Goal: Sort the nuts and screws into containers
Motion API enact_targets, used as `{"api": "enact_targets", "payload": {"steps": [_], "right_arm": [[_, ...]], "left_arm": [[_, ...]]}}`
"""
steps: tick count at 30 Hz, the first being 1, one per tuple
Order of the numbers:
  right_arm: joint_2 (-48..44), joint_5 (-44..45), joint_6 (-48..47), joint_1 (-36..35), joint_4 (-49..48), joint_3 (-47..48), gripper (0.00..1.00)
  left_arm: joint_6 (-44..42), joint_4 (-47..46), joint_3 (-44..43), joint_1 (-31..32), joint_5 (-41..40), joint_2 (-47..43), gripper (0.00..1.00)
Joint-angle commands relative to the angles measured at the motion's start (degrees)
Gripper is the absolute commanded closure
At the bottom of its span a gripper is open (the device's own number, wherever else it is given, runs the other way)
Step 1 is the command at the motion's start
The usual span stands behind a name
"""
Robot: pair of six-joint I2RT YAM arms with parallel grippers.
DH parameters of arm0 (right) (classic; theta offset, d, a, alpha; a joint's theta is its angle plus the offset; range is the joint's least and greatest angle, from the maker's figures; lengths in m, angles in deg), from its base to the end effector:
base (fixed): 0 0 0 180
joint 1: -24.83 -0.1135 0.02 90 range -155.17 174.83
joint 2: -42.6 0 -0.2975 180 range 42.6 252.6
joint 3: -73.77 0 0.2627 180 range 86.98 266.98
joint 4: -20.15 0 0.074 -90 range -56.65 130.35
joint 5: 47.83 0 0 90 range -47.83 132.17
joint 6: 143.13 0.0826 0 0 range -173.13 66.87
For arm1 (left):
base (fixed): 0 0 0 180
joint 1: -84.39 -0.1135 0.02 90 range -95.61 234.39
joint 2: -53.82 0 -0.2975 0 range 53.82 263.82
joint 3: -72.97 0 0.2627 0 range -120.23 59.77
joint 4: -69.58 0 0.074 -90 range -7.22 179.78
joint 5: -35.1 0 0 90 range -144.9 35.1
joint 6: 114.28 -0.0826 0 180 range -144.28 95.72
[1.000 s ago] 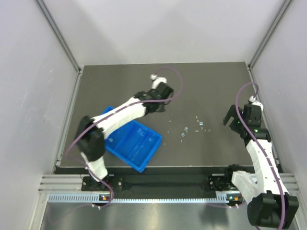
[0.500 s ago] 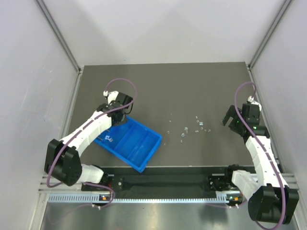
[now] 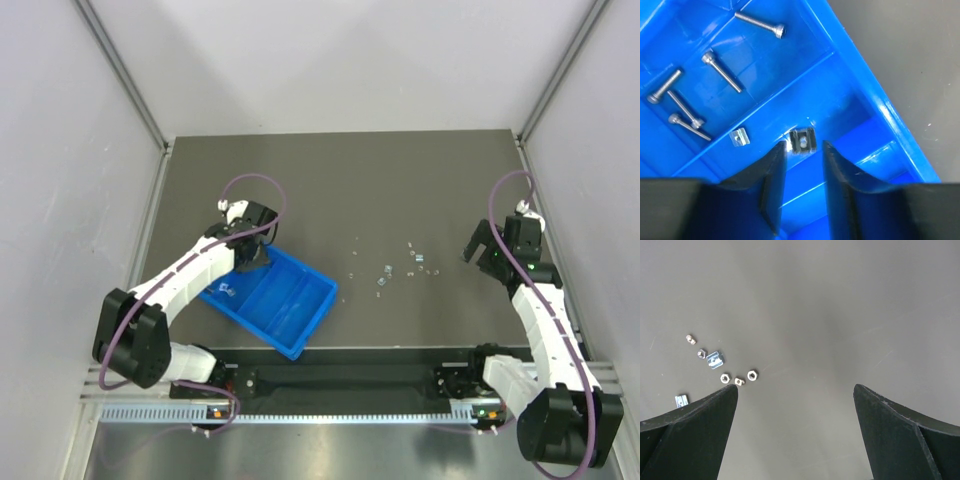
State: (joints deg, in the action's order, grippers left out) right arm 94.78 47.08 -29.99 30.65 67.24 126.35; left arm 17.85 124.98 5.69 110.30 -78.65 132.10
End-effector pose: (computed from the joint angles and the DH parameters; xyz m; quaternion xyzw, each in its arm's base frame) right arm 0.2057 -0.0281 0.2366 0.2475 0.8951 0.0162 0.3705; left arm 0.2640 -0.0913 0.2176 -0.1768 0.9424 0.0550 0.2786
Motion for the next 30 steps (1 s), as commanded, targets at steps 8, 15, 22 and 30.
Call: {"api": "enact_targets", "payload": {"steps": [8,15,22,30], "right_arm": [[-0.24,-0.51,-0.02,0.59,-2.42,1.23,0.0],[0.2,-0.86,0.07,0.59,-2.43,1.85,0.0],[-2.0,-0.69,-0.11,0.68,-1.81,0.62,0.0],[-2.88,-0.07,-0.37,0.77,-1.28,0.53,0.0]], "left_arm": [[-0.82,2.01,-11.72,3.68,0.81,-3.22,0.31],[-5.64,-2.01,-27.2,18.71,0.45,7.66,0.25],[-10.05,-7.04,-39.06,25.76,8.63,28.03,0.25],[-13.83,-5.55,-53.31,29.19,10.92,43.96,0.26]]}}
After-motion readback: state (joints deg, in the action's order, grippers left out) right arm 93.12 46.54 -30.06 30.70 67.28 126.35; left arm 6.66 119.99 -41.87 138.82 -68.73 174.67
